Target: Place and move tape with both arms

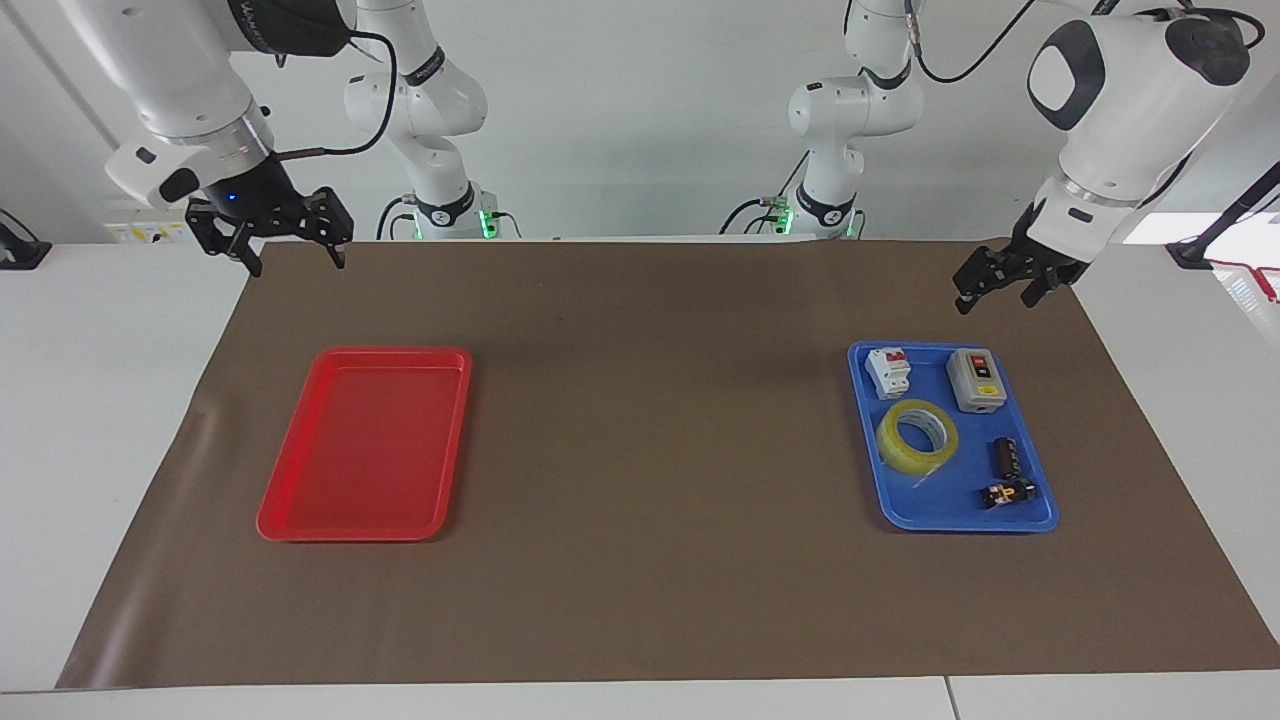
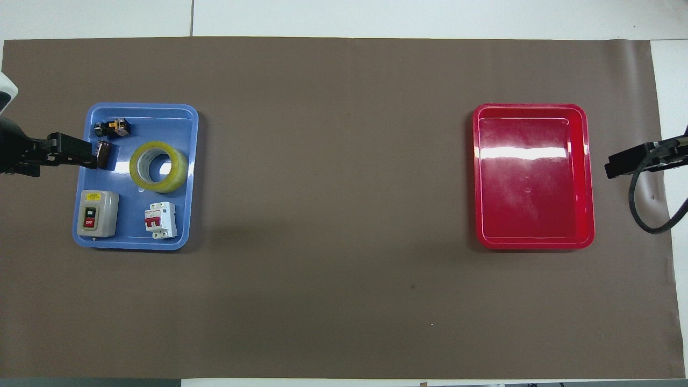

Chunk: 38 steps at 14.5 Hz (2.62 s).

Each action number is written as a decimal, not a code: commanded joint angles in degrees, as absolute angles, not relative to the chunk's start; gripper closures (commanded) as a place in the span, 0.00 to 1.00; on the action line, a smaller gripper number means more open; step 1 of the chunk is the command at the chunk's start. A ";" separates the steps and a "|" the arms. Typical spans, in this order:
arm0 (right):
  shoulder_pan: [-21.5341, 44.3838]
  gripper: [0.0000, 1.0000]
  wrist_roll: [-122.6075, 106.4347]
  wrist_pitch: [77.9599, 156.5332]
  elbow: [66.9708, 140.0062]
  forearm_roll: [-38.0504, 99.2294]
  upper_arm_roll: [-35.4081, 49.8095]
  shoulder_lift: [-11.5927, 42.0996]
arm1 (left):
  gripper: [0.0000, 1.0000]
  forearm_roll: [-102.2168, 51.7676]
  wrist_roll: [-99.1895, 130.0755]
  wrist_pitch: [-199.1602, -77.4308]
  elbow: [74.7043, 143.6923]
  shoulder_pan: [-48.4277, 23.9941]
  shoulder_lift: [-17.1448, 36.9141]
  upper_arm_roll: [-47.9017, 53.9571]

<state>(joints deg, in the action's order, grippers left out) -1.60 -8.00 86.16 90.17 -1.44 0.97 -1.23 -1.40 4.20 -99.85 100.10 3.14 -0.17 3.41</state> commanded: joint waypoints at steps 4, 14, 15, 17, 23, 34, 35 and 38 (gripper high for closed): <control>-2.20 0.00 -7.21 87.71 92.02 -0.97 1.23 -2.55 | 0.00 -0.88 4.13 -108.17 104.92 4.13 3.59 3.43; -2.20 0.00 -7.21 87.71 92.02 -0.97 1.23 -2.55 | 0.00 -0.88 4.13 -126.38 113.11 3.96 10.55 3.34; -2.20 0.00 -7.21 87.71 92.02 -0.97 1.23 -2.55 | 0.00 -0.88 4.13 -127.26 113.20 4.22 10.63 3.43; -2.20 0.00 -7.21 87.71 92.02 -0.97 1.23 -2.55 | 0.00 -0.88 4.13 -128.75 113.55 4.31 10.98 3.43; -2.20 0.00 -7.29 87.71 92.02 -0.97 1.23 -2.55 | 0.00 -0.79 4.04 -133.15 115.66 4.57 14.59 3.25; -2.20 0.00 -7.21 87.71 92.02 -0.97 1.23 -2.55 | 1.00 -0.62 4.83 -115.01 101.83 3.34 16.43 3.25; -2.20 0.00 -7.21 87.71 92.02 -0.97 1.23 -2.55 | 1.00 -0.62 6.40 -108.09 95.08 1.60 17.65 3.16; -2.20 0.00 -7.21 87.71 92.02 -0.97 1.23 -2.55 | 1.00 0.52 21.21 -96.60 81.32 -8.40 22.58 3.08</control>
